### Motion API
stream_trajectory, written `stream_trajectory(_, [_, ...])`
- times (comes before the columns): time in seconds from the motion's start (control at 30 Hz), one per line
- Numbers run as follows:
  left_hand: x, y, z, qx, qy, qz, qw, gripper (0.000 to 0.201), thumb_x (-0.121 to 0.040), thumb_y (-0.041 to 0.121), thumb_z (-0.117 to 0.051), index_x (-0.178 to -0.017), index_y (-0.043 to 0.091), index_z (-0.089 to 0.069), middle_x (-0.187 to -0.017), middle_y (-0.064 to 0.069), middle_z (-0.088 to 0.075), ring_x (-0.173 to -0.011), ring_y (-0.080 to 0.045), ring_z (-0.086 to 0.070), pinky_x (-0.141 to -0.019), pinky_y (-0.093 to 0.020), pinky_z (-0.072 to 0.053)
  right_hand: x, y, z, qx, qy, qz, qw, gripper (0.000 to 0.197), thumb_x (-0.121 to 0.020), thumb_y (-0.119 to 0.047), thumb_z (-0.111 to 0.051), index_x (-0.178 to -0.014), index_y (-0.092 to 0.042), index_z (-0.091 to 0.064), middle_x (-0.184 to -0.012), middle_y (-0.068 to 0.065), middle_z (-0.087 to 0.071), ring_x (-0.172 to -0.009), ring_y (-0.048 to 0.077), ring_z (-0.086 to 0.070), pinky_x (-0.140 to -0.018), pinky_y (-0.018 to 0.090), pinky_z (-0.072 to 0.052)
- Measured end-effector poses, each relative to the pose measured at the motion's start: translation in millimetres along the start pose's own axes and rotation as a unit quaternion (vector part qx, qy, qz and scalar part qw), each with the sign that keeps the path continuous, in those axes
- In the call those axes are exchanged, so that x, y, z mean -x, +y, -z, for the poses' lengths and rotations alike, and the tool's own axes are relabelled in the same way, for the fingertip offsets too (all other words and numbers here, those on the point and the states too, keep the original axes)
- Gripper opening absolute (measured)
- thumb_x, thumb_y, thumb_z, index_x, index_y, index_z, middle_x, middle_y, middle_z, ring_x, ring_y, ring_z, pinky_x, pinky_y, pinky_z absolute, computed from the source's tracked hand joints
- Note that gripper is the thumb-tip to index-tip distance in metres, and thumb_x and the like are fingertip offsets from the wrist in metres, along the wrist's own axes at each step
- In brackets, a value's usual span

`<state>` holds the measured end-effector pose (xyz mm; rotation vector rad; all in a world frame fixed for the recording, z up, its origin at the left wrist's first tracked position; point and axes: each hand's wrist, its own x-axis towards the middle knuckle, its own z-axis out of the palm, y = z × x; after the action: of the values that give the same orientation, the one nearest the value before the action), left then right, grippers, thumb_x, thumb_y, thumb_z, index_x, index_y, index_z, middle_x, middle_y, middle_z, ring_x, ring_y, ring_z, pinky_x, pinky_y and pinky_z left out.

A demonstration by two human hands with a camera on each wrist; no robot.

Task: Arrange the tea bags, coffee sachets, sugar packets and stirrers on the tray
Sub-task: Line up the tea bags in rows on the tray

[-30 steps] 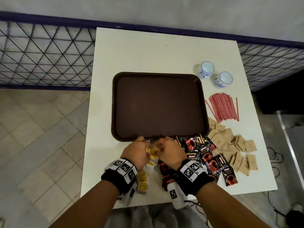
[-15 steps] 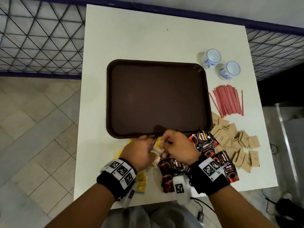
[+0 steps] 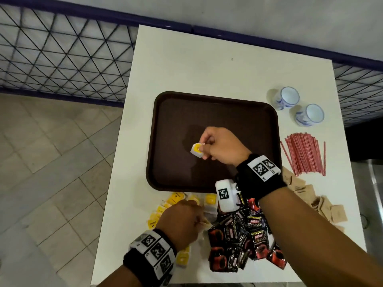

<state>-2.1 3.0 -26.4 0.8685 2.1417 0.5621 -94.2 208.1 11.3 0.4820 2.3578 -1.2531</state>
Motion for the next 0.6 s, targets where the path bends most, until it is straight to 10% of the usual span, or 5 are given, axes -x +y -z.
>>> stream_trajectory(0.3, [19.6,1.8,13.9,0.140,0.044,-0.030,0.989,0.016,-0.079,0.040,-0.065,-0.091,0.030,-0.066,-0.086,0.010,-0.068,-0.085,-0.005,-0.057,-0.073,-0.024,-0.047,-40.0,-9.4,-4.3,0.031,-0.014,-0.010,0.999,0.013,-0.089,-0.007,-0.064,-0.083,-0.018,-0.059,-0.071,0.011,-0.073,-0.075,0.035,-0.072,-0.066,0.047,-0.059])
stream_trajectory(0.47, [19.1,-9.7,39.6,0.199,0.088,-0.042,0.975,0.012,-0.081,0.039,-0.066,-0.087,0.029,-0.061,-0.081,0.015,-0.065,-0.076,-0.004,-0.061,-0.066,-0.023,-0.049,-75.8,-20.8,-5.9,0.060,-0.017,0.009,0.998,0.021,-0.089,-0.005,-0.060,-0.081,-0.024,-0.058,-0.068,0.006,-0.074,-0.060,0.003,-0.066,-0.059,0.025,-0.045])
stream_trajectory(0.6, [8.8,-29.5,63.8,0.207,0.129,-0.025,0.969,0.008,-0.084,0.033,-0.064,-0.087,0.030,-0.057,-0.074,0.015,-0.066,-0.069,-0.004,-0.063,-0.065,-0.029,-0.052,-103.5,-37.3,-7.8,0.084,-0.015,0.025,0.996,0.018,-0.090,-0.006,-0.059,-0.082,-0.023,-0.058,-0.072,0.006,-0.074,-0.070,0.011,-0.071,-0.061,0.025,-0.045])
